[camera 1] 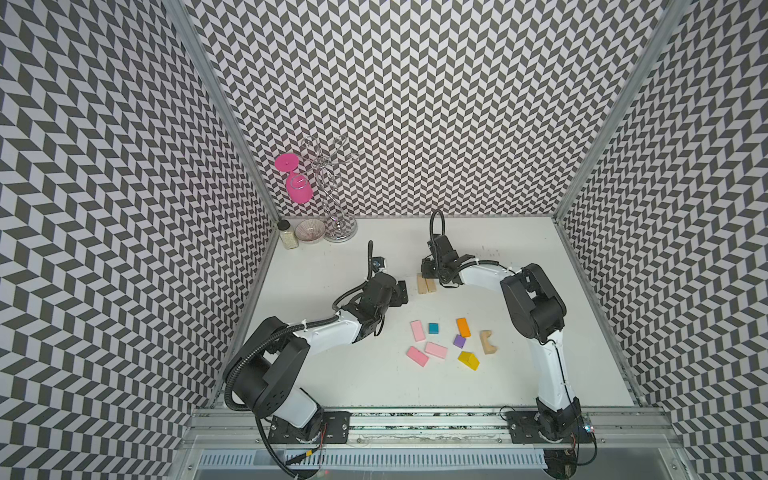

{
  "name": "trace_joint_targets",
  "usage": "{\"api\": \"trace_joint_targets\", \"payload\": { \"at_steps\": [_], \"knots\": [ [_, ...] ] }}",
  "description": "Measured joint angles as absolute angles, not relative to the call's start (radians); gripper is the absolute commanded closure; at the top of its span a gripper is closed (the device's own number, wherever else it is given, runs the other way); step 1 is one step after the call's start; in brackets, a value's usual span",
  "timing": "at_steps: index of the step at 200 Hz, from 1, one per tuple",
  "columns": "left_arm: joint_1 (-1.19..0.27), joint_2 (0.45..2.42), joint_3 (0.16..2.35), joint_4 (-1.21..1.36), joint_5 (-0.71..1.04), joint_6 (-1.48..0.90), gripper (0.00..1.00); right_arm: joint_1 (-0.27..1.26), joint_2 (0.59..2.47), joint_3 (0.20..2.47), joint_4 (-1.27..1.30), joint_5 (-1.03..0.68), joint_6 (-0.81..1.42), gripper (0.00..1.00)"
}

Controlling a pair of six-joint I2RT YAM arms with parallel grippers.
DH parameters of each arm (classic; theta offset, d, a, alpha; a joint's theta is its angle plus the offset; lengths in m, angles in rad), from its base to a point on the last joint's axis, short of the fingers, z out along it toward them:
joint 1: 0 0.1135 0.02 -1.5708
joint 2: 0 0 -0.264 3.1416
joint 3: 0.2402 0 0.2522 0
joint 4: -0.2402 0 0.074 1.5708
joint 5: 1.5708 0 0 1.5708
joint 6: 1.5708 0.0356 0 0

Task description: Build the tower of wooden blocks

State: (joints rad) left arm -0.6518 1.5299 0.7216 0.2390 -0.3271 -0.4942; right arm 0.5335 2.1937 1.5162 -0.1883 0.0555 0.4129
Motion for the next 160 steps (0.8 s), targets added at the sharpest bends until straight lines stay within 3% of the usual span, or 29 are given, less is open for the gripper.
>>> {"api": "trace_joint_targets", "payload": {
  "at_steps": [100, 160],
  "knots": [
    [-0.647, 1.722, 0.798, 0.246, -0.314, -0.484, 0.13, 0.527, 1.839, 1.287, -0.163, 0.154, 0.422, 0.71],
    [-0.646, 1.817, 0.853, 0.245, -0.289, -0.484, 0.13, 0.527, 1.887, 1.128, -0.129, 0.126, 0.438, 0.75]
  ]
}}
